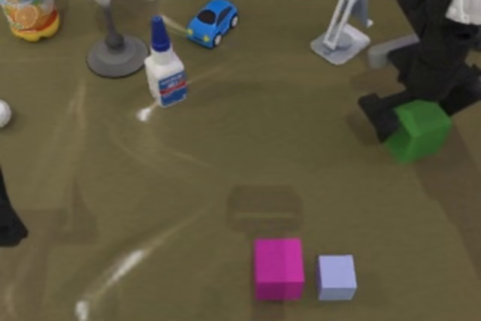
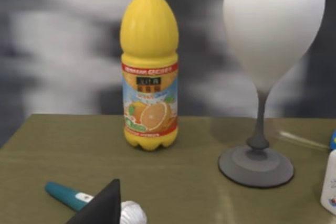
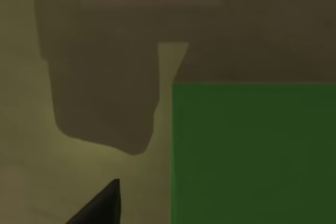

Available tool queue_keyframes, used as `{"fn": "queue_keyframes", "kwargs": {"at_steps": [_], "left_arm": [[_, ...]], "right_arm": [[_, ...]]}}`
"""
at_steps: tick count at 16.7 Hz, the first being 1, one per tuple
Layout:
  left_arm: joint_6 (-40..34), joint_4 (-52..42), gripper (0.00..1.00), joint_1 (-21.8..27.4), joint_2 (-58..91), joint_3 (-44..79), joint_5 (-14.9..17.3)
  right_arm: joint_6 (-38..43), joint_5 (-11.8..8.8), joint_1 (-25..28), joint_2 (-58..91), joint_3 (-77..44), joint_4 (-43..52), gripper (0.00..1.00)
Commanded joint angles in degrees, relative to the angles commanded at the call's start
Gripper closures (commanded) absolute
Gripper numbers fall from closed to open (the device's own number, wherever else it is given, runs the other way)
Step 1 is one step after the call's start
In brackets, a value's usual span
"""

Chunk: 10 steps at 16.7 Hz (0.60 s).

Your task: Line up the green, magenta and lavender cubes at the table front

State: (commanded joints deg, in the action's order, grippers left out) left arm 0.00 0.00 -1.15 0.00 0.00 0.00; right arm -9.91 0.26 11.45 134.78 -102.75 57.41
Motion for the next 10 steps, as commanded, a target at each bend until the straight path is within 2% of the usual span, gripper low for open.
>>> {"fn": "queue_keyframes", "kwargs": {"at_steps": [6,10], "left_arm": [[0.0,0.0,0.0,0.0,0.0,0.0,0.0],[0.0,0.0,0.0,0.0,0.0,0.0,0.0]], "right_arm": [[0.1,0.0,0.0,1.0,2.2,-2.7,0.0],[0.1,0.0,0.0,1.0,2.2,-2.7,0.3]]}}
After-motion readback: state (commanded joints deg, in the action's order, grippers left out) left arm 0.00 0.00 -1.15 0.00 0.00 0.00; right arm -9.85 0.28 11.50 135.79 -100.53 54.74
